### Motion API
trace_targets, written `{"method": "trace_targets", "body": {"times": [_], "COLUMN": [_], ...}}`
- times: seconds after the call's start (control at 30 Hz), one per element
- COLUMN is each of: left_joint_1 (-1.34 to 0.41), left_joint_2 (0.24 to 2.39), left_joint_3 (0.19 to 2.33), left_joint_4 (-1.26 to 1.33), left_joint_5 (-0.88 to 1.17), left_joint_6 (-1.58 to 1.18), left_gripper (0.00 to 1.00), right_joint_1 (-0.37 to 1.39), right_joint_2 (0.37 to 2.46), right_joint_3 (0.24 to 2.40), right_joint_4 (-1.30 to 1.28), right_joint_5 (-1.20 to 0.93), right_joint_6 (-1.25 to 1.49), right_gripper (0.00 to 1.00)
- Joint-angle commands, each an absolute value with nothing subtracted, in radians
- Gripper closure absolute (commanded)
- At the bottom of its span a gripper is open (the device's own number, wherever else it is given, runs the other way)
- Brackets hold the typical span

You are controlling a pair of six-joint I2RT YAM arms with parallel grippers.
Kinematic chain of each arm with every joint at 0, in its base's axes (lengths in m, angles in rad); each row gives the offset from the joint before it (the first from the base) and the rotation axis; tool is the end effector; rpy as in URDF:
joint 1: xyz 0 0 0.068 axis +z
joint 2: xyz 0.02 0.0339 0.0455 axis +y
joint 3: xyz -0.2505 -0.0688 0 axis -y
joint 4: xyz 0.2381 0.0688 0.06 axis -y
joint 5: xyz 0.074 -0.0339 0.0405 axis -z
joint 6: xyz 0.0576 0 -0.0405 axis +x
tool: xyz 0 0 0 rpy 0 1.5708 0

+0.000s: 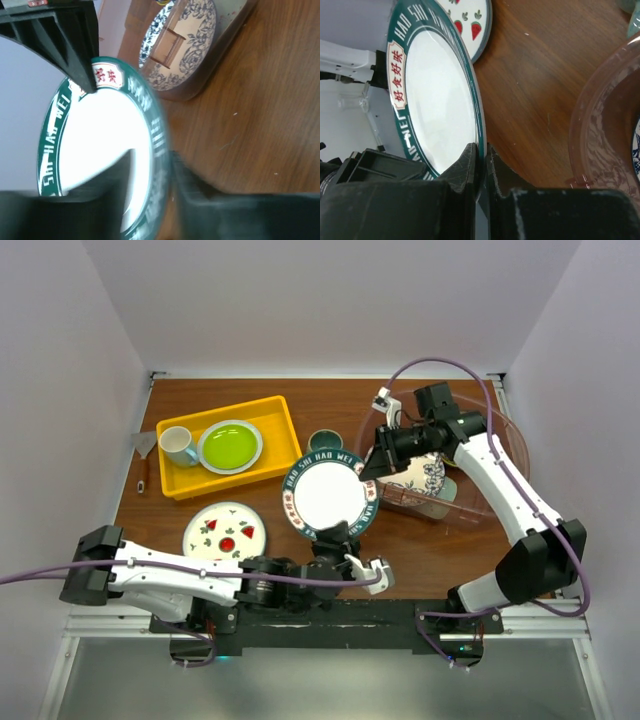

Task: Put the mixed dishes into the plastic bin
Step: Pick up the plate at the center of the board, then place the plate in the plastic bin.

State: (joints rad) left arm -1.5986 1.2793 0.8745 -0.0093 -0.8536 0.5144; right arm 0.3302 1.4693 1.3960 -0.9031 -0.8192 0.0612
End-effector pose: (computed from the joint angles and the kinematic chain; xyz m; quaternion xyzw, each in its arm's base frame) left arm 0.0353 -0.2940 0.2698 0.5523 0.5720 0.0402 0.6051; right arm 0.2701 0.1371 0.3112 -0.2332 0.8535 0.4257 0.1894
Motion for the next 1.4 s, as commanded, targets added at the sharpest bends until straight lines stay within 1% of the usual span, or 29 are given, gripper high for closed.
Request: {"method": "trace_targets", "body": {"times": [0.0, 0.07, 0.1, 0.3, 0.4, 0.43, 0.47, 0.67, 0.83, 0.97, 1.1, 1.37], "left_joint_1": [-1.592, -1.591, -1.591, -1.556, -1.487, -1.438, -1.412, -1.261, -1.116, -1.023, -1.005, -1.005], "left_joint_2": [1.218, 1.197, 1.184, 1.079, 1.017, 1.002, 0.987, 0.887, 0.810, 0.749, 0.723, 0.640], "left_joint_3": [0.953, 0.951, 0.942, 0.933, 0.920, 0.917, 0.913, 0.867, 0.821, 0.753, 0.703, 0.646], "left_joint_4": [0.034, 0.018, 0.031, 0.008, -0.035, -0.046, -0.061, -0.115, -0.175, -0.221, -0.267, -0.239], "left_joint_5": [-0.858, -0.781, -0.769, -0.713, -0.629, -0.605, -0.559, -0.512, -0.522, -0.537, -0.629, -0.681], "left_joint_6": [0.416, 0.391, 0.387, 0.307, 0.246, 0.215, 0.204, 0.141, 0.072, 0.044, 0.041, 0.034], "left_gripper": [0.33, 0.04, 0.00, 0.00, 0.00, 0.00, 0.00, 0.00, 0.00, 0.00, 0.00, 0.00], "right_joint_1": [0.249, 0.215, 0.203, 0.085, 0.006, 0.003, -0.055, -0.167, -0.222, -0.244, -0.252, -0.310], "right_joint_2": [1.402, 1.393, 1.388, 1.362, 1.358, 1.355, 1.347, 1.328, 1.324, 1.327, 1.321, 1.290], "right_joint_3": [1.450, 1.448, 1.447, 1.427, 1.410, 1.405, 1.394, 1.359, 1.327, 1.293, 1.258, 1.178], "right_joint_4": [-0.856, -0.851, -0.836, -0.770, -0.743, -0.736, -0.718, -0.646, -0.531, -0.451, -0.408, -0.286], "right_joint_5": [-0.894, -0.900, -0.905, -0.960, -1.017, -1.028, -1.048, -1.097, -1.098, -1.056, -0.985, -0.893], "right_joint_6": [-0.092, -0.115, -0.118, -0.110, -0.110, -0.107, -0.106, -0.060, 0.023, 0.064, 0.095, 0.181], "right_gripper": [1.00, 1.00, 1.00, 1.00, 1.00, 1.00, 1.00, 1.00, 1.00, 1.00, 1.00, 1.00]}}
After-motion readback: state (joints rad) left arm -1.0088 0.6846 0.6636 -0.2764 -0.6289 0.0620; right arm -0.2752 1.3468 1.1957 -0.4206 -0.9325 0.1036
